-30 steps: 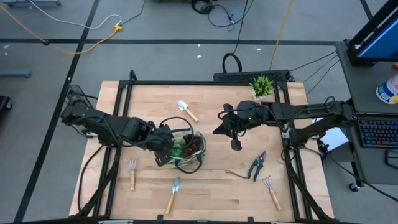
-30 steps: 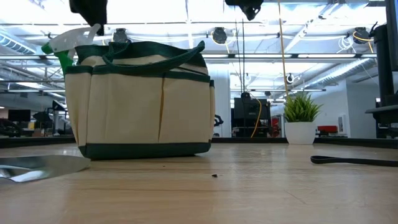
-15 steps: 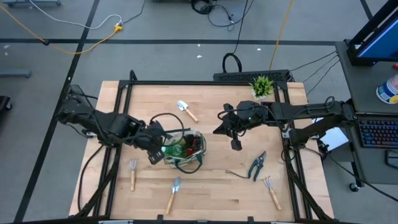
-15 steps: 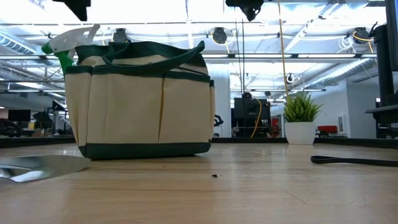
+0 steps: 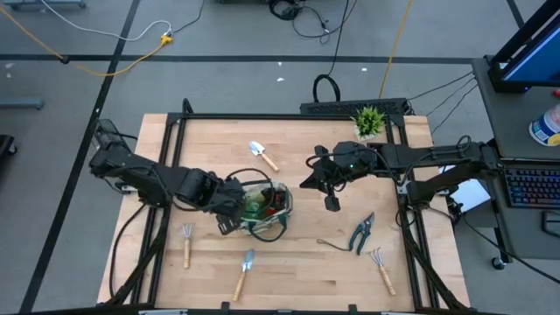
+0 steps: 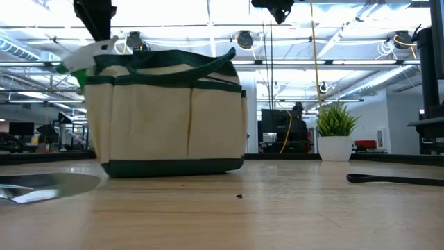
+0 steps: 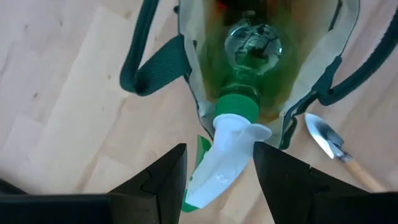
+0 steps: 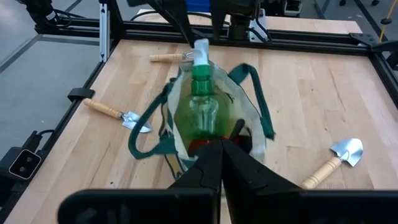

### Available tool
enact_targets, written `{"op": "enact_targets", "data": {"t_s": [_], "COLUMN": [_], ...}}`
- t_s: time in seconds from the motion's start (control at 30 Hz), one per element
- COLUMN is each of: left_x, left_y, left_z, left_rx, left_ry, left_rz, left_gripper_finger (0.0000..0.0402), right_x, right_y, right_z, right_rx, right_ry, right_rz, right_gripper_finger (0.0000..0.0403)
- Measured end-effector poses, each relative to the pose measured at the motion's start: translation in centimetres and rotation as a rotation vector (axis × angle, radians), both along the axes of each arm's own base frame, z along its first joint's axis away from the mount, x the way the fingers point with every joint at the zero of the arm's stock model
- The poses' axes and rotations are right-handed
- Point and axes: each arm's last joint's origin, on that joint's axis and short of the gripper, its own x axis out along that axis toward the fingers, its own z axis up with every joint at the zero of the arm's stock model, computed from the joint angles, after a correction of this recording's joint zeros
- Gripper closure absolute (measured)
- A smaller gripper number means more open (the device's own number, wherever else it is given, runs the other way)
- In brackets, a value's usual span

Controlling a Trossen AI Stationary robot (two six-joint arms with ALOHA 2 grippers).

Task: Pick & Place Garden tools in Gardening bag
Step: Put the spray bottle into the gardening bag

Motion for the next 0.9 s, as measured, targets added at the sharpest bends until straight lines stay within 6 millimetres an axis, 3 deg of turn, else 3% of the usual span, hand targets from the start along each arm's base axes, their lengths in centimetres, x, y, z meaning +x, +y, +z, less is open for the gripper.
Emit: {"op": "enact_targets", "data": {"t_s": [0.6,0.9], "left_x": [2.9,3.2], "left_y": [1.9,2.8], "left_z": [-0.1,0.0], "left_rx": [-0.023,-0.013], "left_ry": [-0.163,-0.17], "left_rz": [-0.047,-0.055], "left_gripper_finger": [0.0211,0.0211], "right_x": [0.0,0.0], "right_y": [0.0,0.0], "right_z": [0.0,0.0], "right_rx": [0.013,0.014], "right_ry": [0.002,0.002], "right_rz": [-0.008,-0.008], "right_gripper_finger": [0.0403,0.0403]}}
